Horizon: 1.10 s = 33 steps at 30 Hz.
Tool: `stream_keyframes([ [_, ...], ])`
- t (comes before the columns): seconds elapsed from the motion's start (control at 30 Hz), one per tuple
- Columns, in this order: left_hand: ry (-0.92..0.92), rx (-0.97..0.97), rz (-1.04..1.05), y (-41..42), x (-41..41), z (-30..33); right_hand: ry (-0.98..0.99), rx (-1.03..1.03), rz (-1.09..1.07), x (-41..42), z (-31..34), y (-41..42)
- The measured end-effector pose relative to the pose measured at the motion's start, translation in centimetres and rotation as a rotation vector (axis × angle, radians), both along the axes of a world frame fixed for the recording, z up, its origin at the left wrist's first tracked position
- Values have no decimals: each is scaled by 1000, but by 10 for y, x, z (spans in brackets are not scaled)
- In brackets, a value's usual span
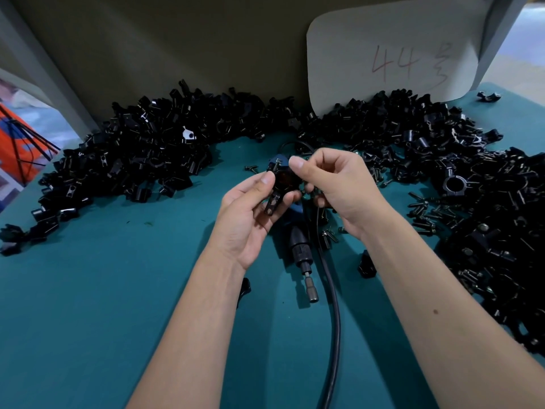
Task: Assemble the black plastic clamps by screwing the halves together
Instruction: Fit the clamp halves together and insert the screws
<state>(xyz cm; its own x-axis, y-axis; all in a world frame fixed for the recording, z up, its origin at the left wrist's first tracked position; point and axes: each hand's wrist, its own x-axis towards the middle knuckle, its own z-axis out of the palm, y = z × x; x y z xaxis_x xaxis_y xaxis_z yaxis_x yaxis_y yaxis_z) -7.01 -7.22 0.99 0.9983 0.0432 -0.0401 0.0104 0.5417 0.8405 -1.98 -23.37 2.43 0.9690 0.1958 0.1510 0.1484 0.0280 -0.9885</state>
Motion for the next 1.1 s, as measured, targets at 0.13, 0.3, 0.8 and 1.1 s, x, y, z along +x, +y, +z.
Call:
stream_keyframes([
  [0.13, -39, 59, 8, -2, 1, -2, -135, 39, 82, -2, 1, 5],
  [0.3, -114, 109, 59, -3, 2, -6, -157, 25, 72, 2, 1, 4],
  [0.8, -186, 262, 225, -4, 8, -15, -238, 25, -21, -2, 0, 13],
  [1.1, -228, 293, 223, -6, 8, -13, -208, 24, -47, -2, 2, 13],
])
